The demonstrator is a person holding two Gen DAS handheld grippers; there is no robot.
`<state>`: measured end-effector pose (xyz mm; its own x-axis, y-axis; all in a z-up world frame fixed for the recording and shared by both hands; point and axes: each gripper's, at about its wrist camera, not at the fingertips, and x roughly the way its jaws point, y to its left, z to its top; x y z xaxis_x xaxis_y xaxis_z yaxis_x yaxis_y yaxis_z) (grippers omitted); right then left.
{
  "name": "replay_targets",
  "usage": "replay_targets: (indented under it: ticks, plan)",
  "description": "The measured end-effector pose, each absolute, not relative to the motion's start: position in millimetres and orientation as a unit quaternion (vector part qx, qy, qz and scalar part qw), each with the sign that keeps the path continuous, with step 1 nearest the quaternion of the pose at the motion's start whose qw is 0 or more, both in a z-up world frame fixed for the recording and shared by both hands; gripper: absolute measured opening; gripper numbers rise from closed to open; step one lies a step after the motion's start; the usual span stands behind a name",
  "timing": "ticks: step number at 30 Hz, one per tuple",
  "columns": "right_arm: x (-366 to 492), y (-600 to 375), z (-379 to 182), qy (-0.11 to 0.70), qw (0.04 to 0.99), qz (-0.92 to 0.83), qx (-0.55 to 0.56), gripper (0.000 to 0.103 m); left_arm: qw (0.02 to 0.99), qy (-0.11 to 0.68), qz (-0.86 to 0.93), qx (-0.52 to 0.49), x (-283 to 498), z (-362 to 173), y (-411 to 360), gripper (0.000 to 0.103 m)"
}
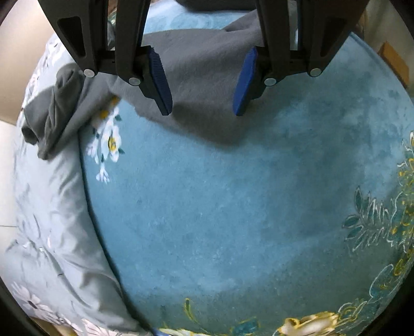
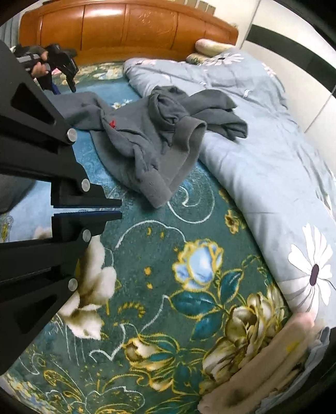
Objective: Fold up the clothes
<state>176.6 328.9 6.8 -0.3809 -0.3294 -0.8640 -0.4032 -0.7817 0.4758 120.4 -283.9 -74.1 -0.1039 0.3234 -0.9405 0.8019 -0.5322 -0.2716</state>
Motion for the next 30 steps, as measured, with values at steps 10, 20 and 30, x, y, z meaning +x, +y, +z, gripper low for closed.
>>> replay_targets:
  ticks: [10, 20, 30]
  plan:
    - [164.6, 288.5, 11.2, 0.324, -0.056, 0.767, -0.551, 0.002, 0.265, 0.478, -0.526, 0.652, 105.2, -94.5, -274.6, 0.028]
    - [125.4, 244.3, -38.4, 0.446, -0.089, 0.690, -0.563, 0.050, 0.210, 0.459, -0.614, 0.607, 138.1, -56.9, -245.0, 0.012]
    - [110.9, 247.1, -71.9, 0.528, 0.009, 0.638, -0.561, 0.011, 0.138, 0.446, -0.674, 0.572, 137.8, -9.3, -233.4, 0.011]
